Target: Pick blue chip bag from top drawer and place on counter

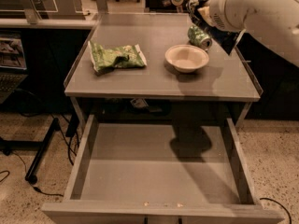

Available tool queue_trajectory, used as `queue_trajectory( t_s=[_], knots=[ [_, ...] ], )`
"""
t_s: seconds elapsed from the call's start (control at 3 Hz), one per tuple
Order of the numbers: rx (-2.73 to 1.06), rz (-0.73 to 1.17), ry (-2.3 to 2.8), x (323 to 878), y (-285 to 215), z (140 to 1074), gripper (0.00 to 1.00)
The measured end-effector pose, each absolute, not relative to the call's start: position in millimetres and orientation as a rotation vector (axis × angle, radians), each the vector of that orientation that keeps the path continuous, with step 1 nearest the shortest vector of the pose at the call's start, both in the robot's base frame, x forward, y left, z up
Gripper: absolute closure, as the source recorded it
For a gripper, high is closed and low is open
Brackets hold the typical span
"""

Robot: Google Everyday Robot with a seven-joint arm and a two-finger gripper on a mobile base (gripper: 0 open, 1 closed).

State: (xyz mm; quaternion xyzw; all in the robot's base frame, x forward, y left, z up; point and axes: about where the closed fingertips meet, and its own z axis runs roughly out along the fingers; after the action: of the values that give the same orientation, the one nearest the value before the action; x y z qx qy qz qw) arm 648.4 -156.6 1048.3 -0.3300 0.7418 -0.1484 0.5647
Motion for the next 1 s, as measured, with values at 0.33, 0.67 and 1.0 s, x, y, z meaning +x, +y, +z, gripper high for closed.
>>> queue_trajectory(
  t_s=[0.33,0.67,1.0],
  knots=[
    [-0.737,-0.363,1.786,673.0,-178.4,1035.3,1.0],
    [-0.712,-0.332,1.838,682.2,-189.5,1015.0,1.0],
    [-0.702,-0.279,1.904,689.2,-192.6,985.3,1.0]
  ],
)
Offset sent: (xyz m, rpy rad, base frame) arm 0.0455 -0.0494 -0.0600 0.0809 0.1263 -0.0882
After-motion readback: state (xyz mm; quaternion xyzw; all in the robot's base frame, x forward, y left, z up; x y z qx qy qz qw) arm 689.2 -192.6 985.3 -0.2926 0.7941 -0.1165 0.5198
